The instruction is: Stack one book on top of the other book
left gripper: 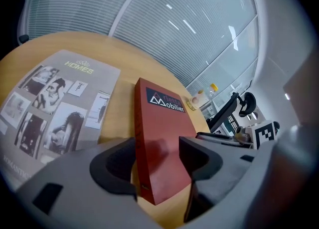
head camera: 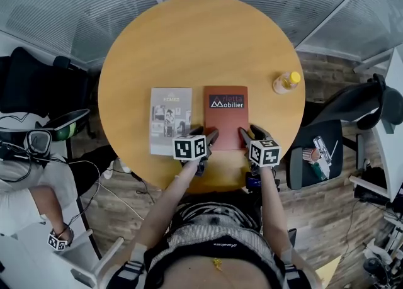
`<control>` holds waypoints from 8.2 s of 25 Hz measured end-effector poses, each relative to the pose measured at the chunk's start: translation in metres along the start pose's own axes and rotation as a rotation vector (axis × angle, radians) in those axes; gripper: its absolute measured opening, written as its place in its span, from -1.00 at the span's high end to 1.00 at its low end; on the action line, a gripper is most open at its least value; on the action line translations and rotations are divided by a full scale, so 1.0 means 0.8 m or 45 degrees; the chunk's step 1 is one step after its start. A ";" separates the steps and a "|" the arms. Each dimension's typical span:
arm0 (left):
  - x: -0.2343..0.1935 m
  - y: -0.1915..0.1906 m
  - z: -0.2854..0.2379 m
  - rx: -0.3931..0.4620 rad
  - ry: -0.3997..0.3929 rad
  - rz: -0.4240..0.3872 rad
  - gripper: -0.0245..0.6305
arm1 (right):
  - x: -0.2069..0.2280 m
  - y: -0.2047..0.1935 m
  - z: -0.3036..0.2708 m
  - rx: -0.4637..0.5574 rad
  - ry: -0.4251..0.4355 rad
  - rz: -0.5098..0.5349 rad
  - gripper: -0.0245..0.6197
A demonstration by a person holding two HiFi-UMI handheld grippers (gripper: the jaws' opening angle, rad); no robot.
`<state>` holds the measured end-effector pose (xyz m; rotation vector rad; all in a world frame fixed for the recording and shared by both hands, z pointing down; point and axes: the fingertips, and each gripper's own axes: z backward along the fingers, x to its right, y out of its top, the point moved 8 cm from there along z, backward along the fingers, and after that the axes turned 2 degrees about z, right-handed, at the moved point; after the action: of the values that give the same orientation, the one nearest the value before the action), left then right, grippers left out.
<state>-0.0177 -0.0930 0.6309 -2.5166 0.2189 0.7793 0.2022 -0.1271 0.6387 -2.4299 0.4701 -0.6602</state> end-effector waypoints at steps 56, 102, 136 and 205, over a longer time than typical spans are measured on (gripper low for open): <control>0.003 -0.009 -0.017 -0.060 0.086 0.062 0.22 | 0.007 -0.006 -0.005 -0.015 0.108 -0.175 0.49; 0.075 -0.006 0.112 0.084 -0.034 0.026 0.29 | -0.073 0.039 0.124 0.061 0.041 -0.082 0.49; 0.064 0.007 0.173 0.113 -0.089 -0.063 0.31 | -0.138 0.049 0.149 0.141 -0.020 -0.080 0.49; -0.176 0.041 0.237 0.000 -0.033 -0.003 0.31 | -0.308 0.041 -0.040 0.022 0.001 -0.136 0.49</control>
<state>-0.2358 -0.0258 0.5618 -2.5045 0.2065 0.8108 -0.0221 -0.0526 0.5556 -2.4514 0.3354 -0.7067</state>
